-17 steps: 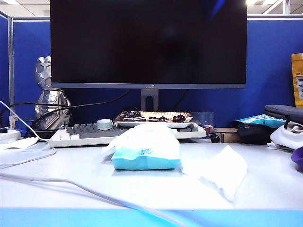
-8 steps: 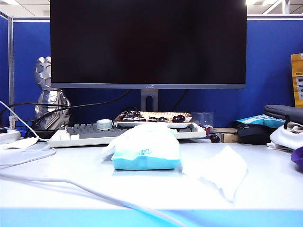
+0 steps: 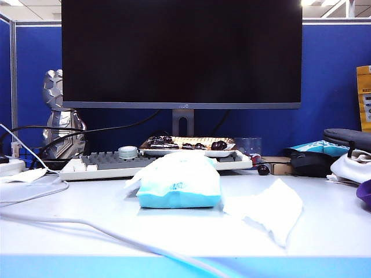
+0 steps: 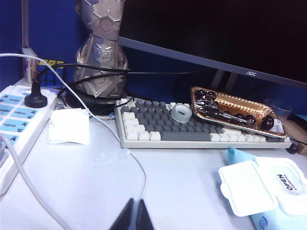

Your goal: Pull out a wet wipe from the sky blue wet wipes packet and place it on the table.

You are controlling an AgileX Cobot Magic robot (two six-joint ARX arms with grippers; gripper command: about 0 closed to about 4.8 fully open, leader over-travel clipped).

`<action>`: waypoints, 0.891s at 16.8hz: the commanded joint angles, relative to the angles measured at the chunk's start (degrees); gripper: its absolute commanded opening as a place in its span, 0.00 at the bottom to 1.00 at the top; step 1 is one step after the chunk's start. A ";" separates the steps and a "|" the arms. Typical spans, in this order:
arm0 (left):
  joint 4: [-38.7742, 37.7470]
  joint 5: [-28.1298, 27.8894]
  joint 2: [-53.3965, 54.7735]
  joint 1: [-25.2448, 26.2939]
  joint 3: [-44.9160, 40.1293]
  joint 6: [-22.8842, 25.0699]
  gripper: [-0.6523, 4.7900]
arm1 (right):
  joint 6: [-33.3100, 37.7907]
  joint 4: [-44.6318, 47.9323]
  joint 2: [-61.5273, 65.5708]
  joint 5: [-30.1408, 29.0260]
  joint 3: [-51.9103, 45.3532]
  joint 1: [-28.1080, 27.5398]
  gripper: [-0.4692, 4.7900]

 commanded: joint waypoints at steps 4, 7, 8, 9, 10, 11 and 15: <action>0.74 0.33 -0.17 0.04 0.17 0.04 0.12 | 3.98 17.81 -3.21 -6.27 -26.97 0.00 0.09; 0.74 0.35 -0.17 0.04 0.17 0.04 0.12 | 5.22 30.21 -8.59 -6.32 -41.46 0.04 0.09; 0.74 0.33 -0.17 0.04 0.17 0.04 0.12 | 5.20 33.79 -12.31 -6.29 -47.10 0.04 0.09; 0.72 0.33 -0.17 0.04 0.17 0.04 0.12 | 5.18 37.13 -17.14 -6.19 -52.65 0.02 0.09; 0.72 0.33 -0.17 0.04 0.17 0.04 0.12 | 5.18 38.56 -20.26 -6.12 -55.89 0.04 0.09; 0.74 0.33 -0.17 0.04 0.17 0.04 0.12 | 5.16 39.21 -23.32 -6.10 -58.73 0.02 0.09; 0.74 0.33 -0.17 0.02 0.15 0.04 0.12 | 6.12 38.58 -32.00 1.38 -67.32 -0.11 0.09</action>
